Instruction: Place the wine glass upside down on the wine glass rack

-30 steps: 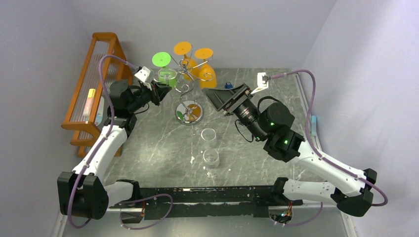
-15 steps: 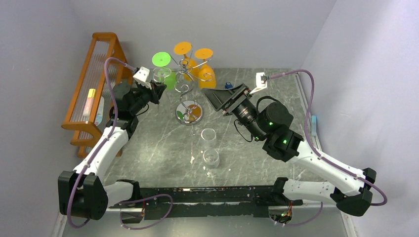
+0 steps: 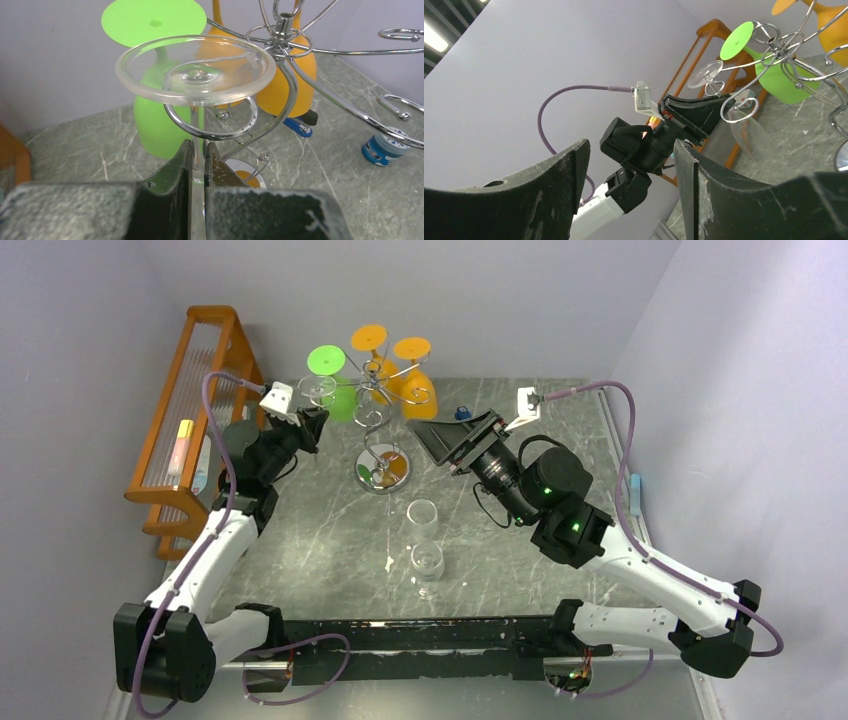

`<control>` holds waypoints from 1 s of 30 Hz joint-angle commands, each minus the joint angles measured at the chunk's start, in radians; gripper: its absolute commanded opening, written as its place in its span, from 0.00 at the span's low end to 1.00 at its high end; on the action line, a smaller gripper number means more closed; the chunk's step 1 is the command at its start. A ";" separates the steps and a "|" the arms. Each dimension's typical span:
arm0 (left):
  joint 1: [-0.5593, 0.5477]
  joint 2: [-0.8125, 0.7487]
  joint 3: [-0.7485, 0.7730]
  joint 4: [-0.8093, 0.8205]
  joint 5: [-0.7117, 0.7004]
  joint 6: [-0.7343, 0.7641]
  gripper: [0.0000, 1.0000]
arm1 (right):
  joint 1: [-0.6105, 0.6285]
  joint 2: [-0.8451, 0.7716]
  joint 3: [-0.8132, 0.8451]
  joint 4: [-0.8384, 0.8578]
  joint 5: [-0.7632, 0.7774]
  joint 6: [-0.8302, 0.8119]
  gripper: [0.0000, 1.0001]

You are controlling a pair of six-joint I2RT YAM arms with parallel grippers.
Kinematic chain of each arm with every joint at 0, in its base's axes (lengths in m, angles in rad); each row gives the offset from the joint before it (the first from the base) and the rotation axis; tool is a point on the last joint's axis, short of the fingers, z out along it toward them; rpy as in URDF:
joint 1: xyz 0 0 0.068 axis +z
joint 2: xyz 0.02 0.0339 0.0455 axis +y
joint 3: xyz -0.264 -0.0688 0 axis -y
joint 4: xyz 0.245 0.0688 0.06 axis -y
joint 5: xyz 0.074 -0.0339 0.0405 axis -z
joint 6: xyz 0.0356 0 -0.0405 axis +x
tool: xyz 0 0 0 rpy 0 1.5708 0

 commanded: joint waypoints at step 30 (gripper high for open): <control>-0.023 -0.043 -0.067 0.085 0.034 -0.091 0.53 | -0.006 -0.017 -0.057 -0.019 0.012 0.034 0.66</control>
